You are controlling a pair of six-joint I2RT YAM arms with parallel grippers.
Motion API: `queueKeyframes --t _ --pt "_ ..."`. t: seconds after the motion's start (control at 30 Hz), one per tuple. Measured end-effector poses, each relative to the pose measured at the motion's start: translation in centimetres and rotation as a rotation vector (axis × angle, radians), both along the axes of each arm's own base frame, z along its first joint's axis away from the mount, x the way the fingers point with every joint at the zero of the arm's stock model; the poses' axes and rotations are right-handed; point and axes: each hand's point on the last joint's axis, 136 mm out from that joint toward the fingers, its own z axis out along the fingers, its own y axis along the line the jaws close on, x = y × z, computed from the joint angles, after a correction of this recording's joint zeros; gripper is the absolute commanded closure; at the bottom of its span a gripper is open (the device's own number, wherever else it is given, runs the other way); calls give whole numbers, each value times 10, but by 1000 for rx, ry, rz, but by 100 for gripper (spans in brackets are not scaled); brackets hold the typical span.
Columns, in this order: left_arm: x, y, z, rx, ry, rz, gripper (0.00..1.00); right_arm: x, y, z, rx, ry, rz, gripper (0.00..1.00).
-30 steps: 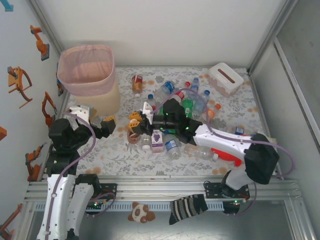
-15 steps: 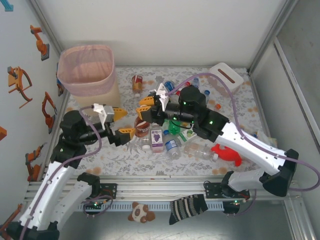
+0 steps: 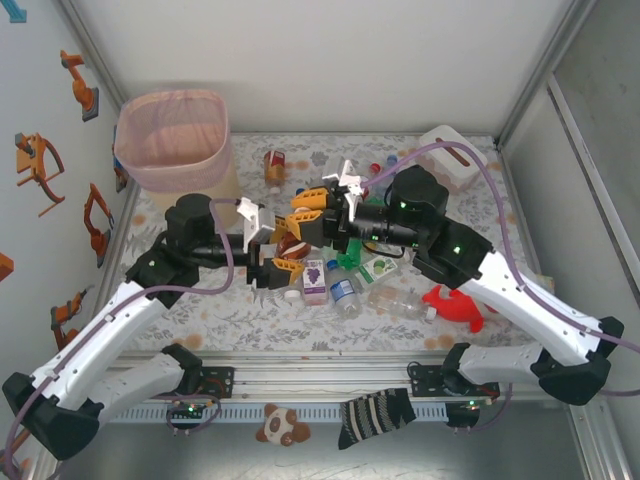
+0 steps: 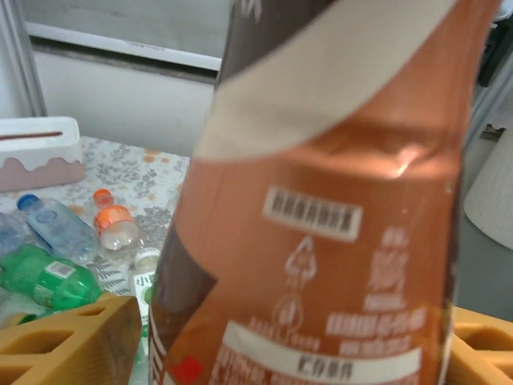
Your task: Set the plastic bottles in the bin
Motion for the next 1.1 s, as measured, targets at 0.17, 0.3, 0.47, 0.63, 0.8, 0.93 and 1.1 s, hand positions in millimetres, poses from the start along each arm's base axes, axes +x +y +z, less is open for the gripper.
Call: queueKeyframes --t 0.17,0.3,0.47,0.63,0.8,0.93,1.1 --pt "-5 -1 -2 8 -3 -18 28 -2 -3 -2 -14 6 0 83" --pt "-5 -1 -3 11 -5 -20 33 -3 -4 -4 -23 5 0 83" --pt "-7 -1 -2 10 -17 -31 41 -3 -5 -4 -25 2 0 84" --pt "-8 -2 -2 9 -25 -35 48 -3 -6 -4 -27 3 -7 75" --pt "-6 -3 0 14 -27 -23 50 -2 -9 -5 -36 -2 -22 38" --pt "4 -3 4 25 -39 24 50 1 -19 -6 -53 0 -76 30" --pt "30 -1 6 83 -33 145 52 12 -40 -7 -82 7 -205 29"
